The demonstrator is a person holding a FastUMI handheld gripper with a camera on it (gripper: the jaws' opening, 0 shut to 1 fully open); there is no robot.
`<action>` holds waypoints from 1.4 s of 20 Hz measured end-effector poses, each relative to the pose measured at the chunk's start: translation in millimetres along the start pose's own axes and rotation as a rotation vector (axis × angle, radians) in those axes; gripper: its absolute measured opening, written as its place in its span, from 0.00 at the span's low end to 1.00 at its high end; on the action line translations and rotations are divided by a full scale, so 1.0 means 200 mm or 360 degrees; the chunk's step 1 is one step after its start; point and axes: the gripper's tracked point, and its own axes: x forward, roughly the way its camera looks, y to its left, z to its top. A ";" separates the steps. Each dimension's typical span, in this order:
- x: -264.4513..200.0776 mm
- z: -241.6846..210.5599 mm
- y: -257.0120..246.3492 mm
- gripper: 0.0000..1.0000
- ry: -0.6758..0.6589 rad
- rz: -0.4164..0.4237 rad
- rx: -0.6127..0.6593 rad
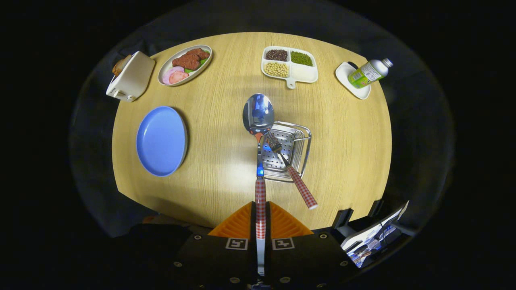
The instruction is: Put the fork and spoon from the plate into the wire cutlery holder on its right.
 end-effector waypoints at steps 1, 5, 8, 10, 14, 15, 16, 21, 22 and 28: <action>0.01 -0.02 -0.02 0.07 0.0033 -0.0009 -0.0010; 0.04 -0.07 -0.09 0.07 0.0205 -0.0002 -0.0031; 0.05 -0.11 -0.14 0.08 0.0336 0.0007 -0.0078; 0.06 -0.12 -0.18 0.08 0.0426 -0.0003 -0.0128; 0.06 -0.11 -0.18 0.08 0.0610 0.0070 -0.0172; 0.06 -0.09 -0.19 0.08 0.0645 0.0073 -0.0186; 0.07 -0.08 -0.20 0.08 0.0682 0.0073 -0.0191; 0.07 0.00 -0.18 0.08 0.0815 0.0119 -0.0216; 0.08 0.01 -0.17 0.09 0.0835 0.0130 -0.0223; 0.09 0.05 -0.17 0.09 0.0889 0.0151 -0.0158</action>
